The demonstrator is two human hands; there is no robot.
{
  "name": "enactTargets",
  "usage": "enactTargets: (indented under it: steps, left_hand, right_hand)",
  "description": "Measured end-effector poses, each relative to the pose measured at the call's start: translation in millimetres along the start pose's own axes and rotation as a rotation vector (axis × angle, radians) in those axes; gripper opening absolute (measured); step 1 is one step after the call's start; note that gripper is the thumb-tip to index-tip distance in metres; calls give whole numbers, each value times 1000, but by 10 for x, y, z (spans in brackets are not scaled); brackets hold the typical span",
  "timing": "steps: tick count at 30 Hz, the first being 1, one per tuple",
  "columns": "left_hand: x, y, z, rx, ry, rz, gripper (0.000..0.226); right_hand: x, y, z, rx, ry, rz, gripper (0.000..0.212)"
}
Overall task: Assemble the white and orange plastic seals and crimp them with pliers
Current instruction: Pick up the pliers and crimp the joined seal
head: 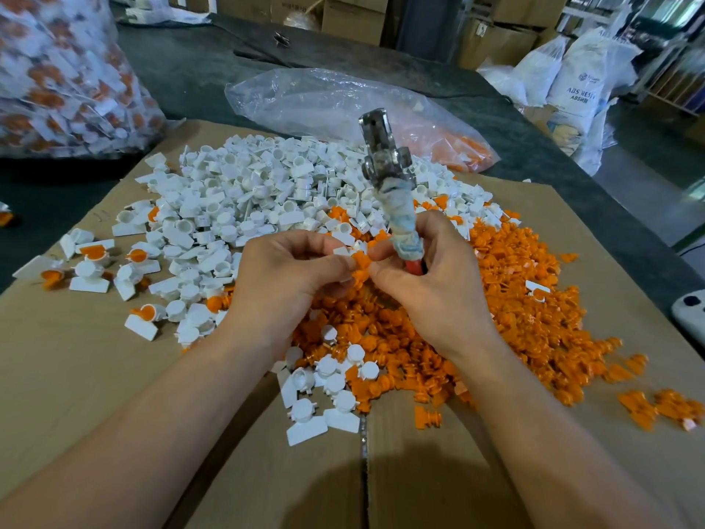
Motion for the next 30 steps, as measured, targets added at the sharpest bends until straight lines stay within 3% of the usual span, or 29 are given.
enactTargets:
  steps: [5,10,12,16,30]
  left_hand:
    - [30,5,1,-27,64,-11,19]
    - [35,29,50,-153,110,-110,4]
    - [44,33,47,-154,98,-106,10]
    - [49,26,34,-152,64,-98,26]
    - [35,31,51,-171,73,-130,11]
  right_hand:
    - [19,-28,-33,-10,-89,2,33]
    - [-50,-23,-32,-116,-261,-44,42]
    - [-66,-18,-21,-153,-282,-51,43]
    - [-45,-25,10,-176,-304,-32,46]
    - [-49,-19,18,-230,-297,-60,44]
Point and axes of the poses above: each hand's wrist, its own y-axis away from the middle knuckle, its own z-axis out of the palm, x = y × z, the point moved 5 cm from there along -y, towards the middle knuckle, and after that the axes turned 1 degree about y, right-handed, at the moved point
